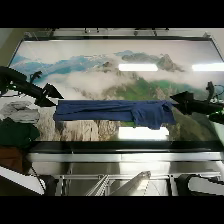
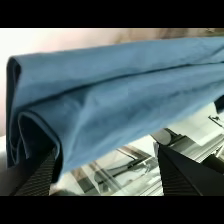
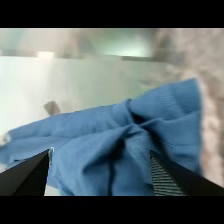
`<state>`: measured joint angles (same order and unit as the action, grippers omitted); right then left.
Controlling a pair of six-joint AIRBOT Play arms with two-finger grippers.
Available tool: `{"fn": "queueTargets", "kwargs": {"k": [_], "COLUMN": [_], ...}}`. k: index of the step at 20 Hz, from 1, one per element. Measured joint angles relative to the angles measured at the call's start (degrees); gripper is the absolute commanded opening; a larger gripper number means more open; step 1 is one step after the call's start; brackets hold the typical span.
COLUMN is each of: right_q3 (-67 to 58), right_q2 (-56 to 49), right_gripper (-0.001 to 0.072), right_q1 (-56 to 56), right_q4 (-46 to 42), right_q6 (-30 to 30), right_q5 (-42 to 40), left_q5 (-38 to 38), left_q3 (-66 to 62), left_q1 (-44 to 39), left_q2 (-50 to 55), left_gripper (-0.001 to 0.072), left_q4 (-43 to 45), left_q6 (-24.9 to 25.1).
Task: Fold the shirts.
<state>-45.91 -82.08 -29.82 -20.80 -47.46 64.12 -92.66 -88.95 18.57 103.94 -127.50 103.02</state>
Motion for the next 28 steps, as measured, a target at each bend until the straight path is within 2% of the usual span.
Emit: {"fn": "queueTargets", "kwargs": {"k": [1,2,3,4,5,9,13,14,15,16,20,28], "right_q3": [-1.4,-2.3,-3.0,-3.5,-3.8,-4.5,-4.8,-4.8,-4.8,-4.7,-4.8,-8.7], "right_q2": [0.2,0.0,-0.5,-1.5,-2.7,-8.9,-12.9,-13.5,-14.0,-14.4,-15.0,-9.9], "right_gripper": [0.0719,0.0718,0.0719,0.0718,0.0719,0.0718,0.0711,0.0670,0.0335,0.0036,0.0027,0.0026], "right_q1": [-1.0,-1.6,-1.9,-1.9,-1.7,1.2,5.9,7.0,8.2,9.0,10.5,5.0], "right_q4": [-2.8,-4.8,-6.4,-7.6,-8.5,-10.3,-8.6,-8.0,-7.3,-7.4,-4.4,-2.5], "right_q6": [-2.1,-3.5,-4.8,-5.7,-6.7,-8.8,-9.6,-9.6,-9.5,-9.3,-8.8,-8.3], "right_q5": [0.2,0.3,0.5,0.8,1.4,3.7,5.7,5.8,5.6,4.7,4.9,15.6], "left_q5": [-0.5,-0.6,-0.6,-0.6,-0.6,-0.6,-0.4,-0.2,0.1,0.8,4.1,13.4], "left_q3": [-0.4,-0.6,-0.8,-0.9,-1.0,-1.2,-1.2,-1.2,-1.2,-1.2,-1.2,-5.3], "left_q1": [0.7,1.5,2.1,2.5,2.8,1.7,-2.8,-4.3,-5.9,-7.7,-16.2,-35.6], "left_q2": [-1.6,-3.2,-4.7,-6.2,-7.6,-11.5,-12.7,-12.8,-12.9,-12.9,-10.6,5.6], "left_gripper": [0.0701,0.0638,0.0437,0.0141,0.0027,0.0029,0.0029,0.0029,0.0029,0.0029,0.0029,0.0029], "left_q4": [0.0,0.0,0.0,0.0,0.0,0.0,0.0,0.0,0.0,0.0,-0.1,-0.3], "left_q6": [-0.2,-0.6,-1.1,-1.5,-1.7,-2.3,-2.5,-2.5,-2.5,-2.5,-2.5,-2.8]}}
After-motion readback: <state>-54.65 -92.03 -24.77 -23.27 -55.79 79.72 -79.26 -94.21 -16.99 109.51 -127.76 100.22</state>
